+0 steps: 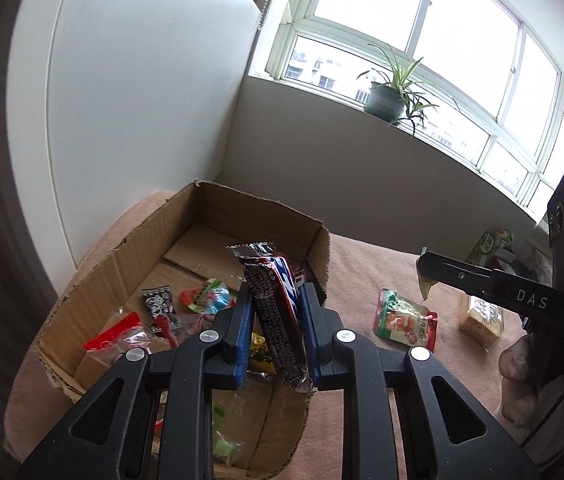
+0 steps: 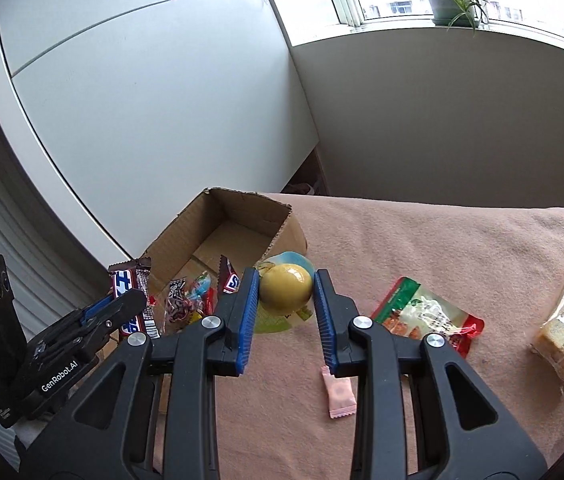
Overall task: Organize snacks
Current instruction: 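Carry the chocolate bar over the box while right carries the egg candy, then release the chocolate bar into the box while right drops the egg candy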
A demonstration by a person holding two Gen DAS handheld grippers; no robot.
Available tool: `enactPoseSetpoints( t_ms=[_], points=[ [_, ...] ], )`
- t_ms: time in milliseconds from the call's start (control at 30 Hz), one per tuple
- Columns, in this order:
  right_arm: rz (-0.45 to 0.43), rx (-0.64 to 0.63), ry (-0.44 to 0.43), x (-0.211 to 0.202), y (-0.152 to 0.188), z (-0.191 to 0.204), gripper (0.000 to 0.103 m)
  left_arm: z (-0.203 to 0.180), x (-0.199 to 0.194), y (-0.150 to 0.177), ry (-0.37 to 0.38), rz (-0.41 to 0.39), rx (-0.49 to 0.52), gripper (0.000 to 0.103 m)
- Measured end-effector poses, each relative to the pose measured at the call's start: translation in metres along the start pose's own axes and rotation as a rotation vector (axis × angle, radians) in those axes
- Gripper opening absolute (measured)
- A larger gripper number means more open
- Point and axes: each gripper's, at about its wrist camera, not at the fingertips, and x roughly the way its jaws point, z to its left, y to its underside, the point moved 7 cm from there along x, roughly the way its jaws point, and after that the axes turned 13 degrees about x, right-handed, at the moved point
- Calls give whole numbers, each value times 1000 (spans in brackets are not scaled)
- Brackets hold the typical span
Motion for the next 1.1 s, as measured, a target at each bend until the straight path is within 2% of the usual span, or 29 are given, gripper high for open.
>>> enactPoseSetpoints(
  t_ms=[233, 467, 533, 567, 633, 700, 833, 1100],
  points=[
    [50, -34, -20, 39, 13, 35, 29, 38, -5, 6, -40, 1, -32, 21],
    [89, -63, -68, 65, 22, 66, 30, 52, -6, 12, -46, 6, -56, 21],
    [102, -74, -76, 69, 27, 73, 35, 55, -3, 13, -25, 19, -85, 23],
    [107, -79, -82, 70, 28, 75, 38, 56, -2, 14, -3, 27, -104, 28],
    [96, -77, -83, 69, 29, 78, 58, 58, -2, 14, 8, 24, -124, 32],
    [71, -80, -85, 65, 26, 78, 67, 59, -4, 13, -7, 19, -118, 40],
    [48, -71, -79, 55, 19, 73, 67, 55, -5, 12, -28, 12, -102, 42],
    [42, -74, -40, 41, 14, 51, 67, 42, -4, 10, -10, 11, -81, 42]
  ],
)
